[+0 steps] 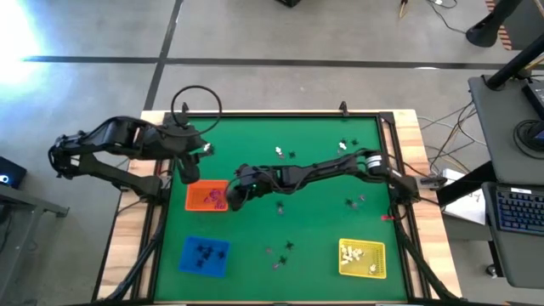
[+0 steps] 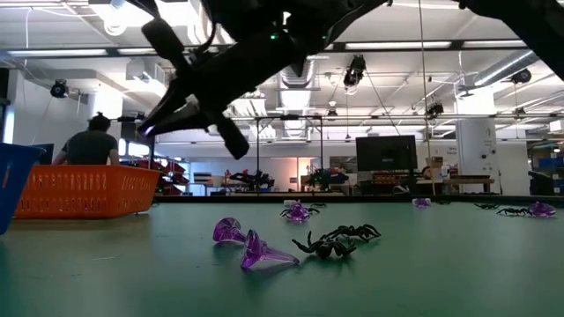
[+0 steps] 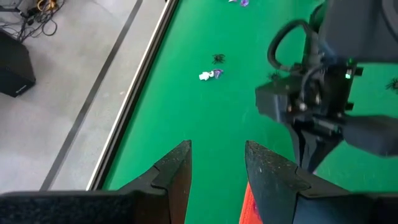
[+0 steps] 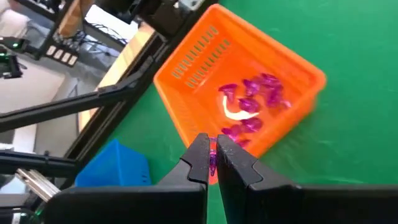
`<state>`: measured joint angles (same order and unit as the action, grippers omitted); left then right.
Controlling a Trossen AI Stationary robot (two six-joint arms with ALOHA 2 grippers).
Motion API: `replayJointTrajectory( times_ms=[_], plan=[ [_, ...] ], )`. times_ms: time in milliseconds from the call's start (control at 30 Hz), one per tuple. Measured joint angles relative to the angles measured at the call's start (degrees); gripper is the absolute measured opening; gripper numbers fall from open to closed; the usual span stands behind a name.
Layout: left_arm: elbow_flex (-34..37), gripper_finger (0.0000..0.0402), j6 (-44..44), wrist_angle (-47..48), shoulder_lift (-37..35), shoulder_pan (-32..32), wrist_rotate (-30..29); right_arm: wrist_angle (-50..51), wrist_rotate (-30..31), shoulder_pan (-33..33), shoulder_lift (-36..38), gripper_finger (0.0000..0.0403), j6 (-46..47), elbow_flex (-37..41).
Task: Sort Halloween decoration
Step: Put the violet witch hat toy into the orange bin, then put the black spider toy into the blue bin
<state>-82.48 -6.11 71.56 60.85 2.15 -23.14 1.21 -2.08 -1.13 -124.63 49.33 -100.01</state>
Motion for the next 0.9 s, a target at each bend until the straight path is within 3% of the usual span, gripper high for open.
replayJointTrajectory(
  times_ms=[167,400,767,900],
  plan=[
    [0.0,0.0132,0.0,0.2,-0.4,0.0,0.0,0.9,-1.4,-0.2,-3.4,0.0009,-0.9,-5.4],
    [0.0,0.0132,-0.6,0.3,-0.7,0.0,0.1,10.0,-1.4,-0.3,-7.4,0.0014,-3.5,-14.3],
    [0.0,0.0132,-1.3,1.1,-0.5,0.0,1.6,15.3,-1.2,-0.3,-10.1,0.0101,-5.8,-20.4],
    [0.0,0.0132,-3.5,3.2,-0.4,0.0,1.6,23.9,-1.4,-0.2,-9.5,0.0112,-7.3,-23.5]
  ],
)
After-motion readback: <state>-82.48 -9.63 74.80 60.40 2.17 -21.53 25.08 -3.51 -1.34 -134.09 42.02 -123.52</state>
